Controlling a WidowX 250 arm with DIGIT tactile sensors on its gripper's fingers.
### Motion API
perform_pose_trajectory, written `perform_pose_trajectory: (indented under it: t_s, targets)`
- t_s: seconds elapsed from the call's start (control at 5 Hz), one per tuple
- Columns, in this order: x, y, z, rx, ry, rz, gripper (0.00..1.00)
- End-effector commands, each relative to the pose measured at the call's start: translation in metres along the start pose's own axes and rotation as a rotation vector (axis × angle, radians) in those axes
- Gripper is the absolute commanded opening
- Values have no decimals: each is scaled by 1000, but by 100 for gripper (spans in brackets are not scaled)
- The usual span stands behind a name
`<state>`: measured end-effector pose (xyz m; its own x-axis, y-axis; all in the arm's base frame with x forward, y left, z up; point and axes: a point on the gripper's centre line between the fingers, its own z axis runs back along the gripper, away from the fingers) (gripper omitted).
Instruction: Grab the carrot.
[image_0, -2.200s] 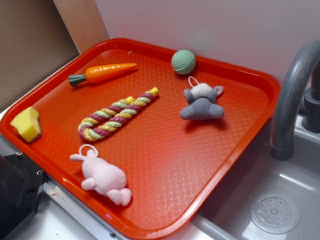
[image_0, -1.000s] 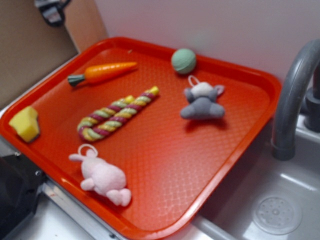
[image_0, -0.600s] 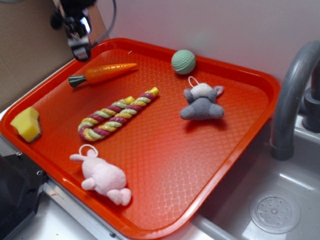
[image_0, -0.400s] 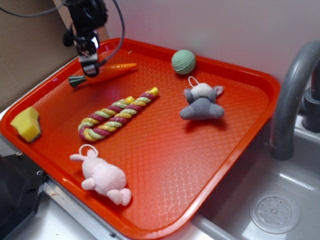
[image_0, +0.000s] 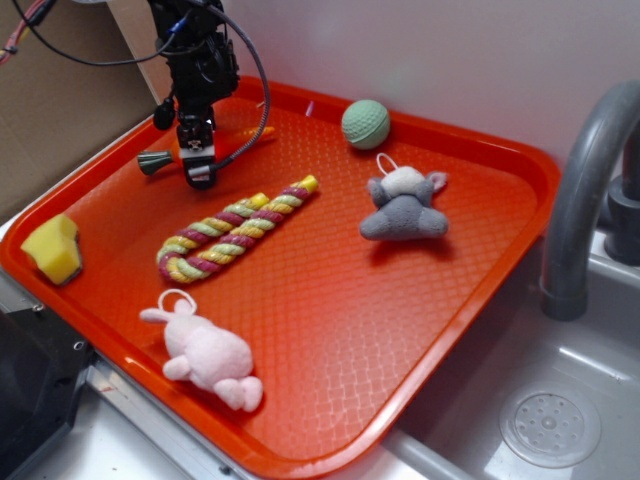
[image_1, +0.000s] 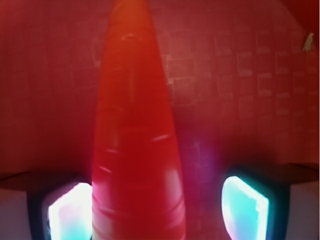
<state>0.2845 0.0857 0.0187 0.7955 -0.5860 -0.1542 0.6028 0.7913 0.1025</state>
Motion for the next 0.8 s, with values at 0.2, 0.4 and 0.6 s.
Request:
perform_pose_trajectory:
  t_s: [0.2, 0.4, 0.6]
  targets:
    - [6, -26, 47, 174, -177, 142, 0]
    - [16, -37, 53, 225, -177, 176, 0]
    - [26, -59, 97, 190, -195, 301, 0]
